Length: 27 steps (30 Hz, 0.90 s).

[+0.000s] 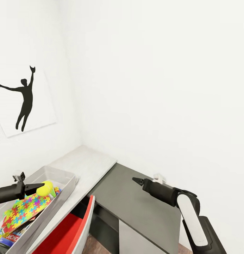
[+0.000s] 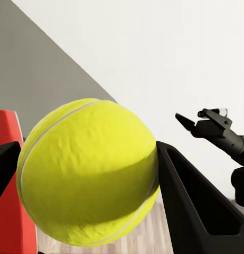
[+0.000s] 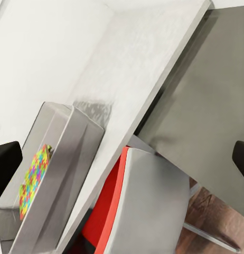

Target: Put all the toys in the child's room - the three board games (two on the bed and one on the table), the two jigsaw puzzles on the table, and the tennis ball on the table - inside the toy box on the table in the child's room.

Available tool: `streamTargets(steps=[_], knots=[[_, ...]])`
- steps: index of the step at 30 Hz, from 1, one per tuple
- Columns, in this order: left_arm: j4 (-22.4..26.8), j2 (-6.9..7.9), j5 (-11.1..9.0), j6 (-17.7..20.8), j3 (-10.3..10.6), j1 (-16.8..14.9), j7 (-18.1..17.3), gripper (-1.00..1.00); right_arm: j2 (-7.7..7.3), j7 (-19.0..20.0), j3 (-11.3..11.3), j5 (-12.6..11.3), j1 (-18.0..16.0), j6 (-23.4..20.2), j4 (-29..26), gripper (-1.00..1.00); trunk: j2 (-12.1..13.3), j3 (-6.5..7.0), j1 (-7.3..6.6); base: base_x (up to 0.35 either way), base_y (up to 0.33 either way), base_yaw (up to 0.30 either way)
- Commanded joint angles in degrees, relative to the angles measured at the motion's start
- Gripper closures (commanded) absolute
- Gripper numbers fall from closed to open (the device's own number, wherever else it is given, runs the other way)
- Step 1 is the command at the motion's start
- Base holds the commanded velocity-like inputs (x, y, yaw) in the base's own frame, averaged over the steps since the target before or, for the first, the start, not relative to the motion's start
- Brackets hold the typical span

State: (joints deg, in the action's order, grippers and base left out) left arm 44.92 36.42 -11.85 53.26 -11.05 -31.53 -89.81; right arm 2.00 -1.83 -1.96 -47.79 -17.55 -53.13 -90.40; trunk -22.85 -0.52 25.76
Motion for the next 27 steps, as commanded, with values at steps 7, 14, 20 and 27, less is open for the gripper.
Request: streamTargets(steps=[7, 14, 20, 27], knots=[[-4.27, 2.96, -0.02, 0.22, -2.55, -0.02, -0.19, 1.0, 0.02, -0.17, 0.03, -0.19, -0.03, -0.22, -0.04, -1.0, -0.07, -0.06, 0.03, 0.0, 0.0, 0.0], [-6.05, 3.95, 0.02, 0.5, -4.76, -0.02, 3.97, 1.0, 0.02, -0.19, 0.03, -0.19, -0.03, -0.22, -0.04, -1.0, -0.07, -0.06, 0.03, 0.0, 0.0, 0.0], [-6.15, 4.0, 0.05, 0.91, -7.16, -0.02, 9.97, 1.0, 0.01, -0.19, 0.03, -0.19, -0.03, -0.22, -0.04, -1.0, -0.07, -0.06, 0.03, 0.0, 0.0, 0.0], [-6.24, 4.01, 0.01, 1.86, -8.35, -0.02, 22.07, 1.0, 0.0, -0.19, 0.03, -0.19, -0.03, -0.22, -0.04, -1.0, -0.07, -0.06, 0.03, 0.0, 0.0, 0.0]])
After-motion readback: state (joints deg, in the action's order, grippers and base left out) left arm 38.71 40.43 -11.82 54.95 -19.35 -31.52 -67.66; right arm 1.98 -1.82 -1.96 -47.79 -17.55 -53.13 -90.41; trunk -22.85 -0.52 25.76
